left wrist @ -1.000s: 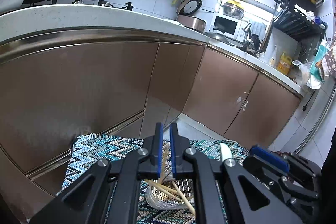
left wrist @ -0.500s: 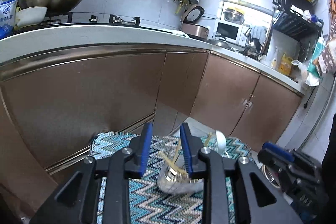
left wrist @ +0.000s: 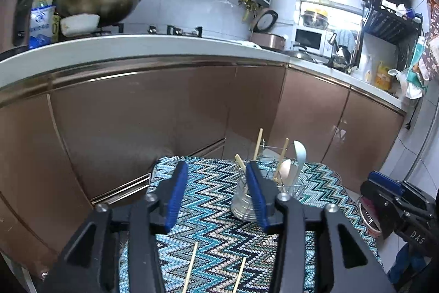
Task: Organize utensils
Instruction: 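Pull both tools back from the caddy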
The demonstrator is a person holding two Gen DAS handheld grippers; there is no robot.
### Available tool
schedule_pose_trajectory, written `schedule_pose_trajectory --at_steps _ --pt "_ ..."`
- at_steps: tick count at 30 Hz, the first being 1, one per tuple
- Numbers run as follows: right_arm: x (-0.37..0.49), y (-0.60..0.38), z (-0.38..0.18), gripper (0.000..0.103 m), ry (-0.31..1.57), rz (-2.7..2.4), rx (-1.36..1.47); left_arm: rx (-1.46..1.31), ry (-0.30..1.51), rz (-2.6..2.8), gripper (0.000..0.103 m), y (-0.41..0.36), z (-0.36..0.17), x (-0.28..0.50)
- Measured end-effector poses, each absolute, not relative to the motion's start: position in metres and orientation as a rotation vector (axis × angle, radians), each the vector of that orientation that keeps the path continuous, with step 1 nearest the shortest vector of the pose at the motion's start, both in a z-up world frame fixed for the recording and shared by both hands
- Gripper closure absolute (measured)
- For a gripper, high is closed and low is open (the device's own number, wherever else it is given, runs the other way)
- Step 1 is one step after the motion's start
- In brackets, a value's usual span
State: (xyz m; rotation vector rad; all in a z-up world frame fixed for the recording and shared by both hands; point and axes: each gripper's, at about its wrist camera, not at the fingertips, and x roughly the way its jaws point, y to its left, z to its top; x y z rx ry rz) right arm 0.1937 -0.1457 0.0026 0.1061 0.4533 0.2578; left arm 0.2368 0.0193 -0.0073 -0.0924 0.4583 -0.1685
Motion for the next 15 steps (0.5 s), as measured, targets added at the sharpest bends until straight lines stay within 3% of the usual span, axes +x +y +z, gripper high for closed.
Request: schedule_pose_trajectory --at_steps 4,10,15 --pt "0.176 -0.146 0.002 0.048 0.439 0.23 0.107 -0.084 0.429 -0.157 0.056 0.02 -0.004 0.217" --pt "0.156 -0.147 0.0 0.04 0.434 0.2 0.113 -0.063 0.412 -0.164 0.053 0.014 0.0 0.195" --pt "0.143 -0.147 -0.001 0.039 0.436 0.189 0.129 -0.048 0.409 -0.178 0.053 0.008 0.002 0.181"
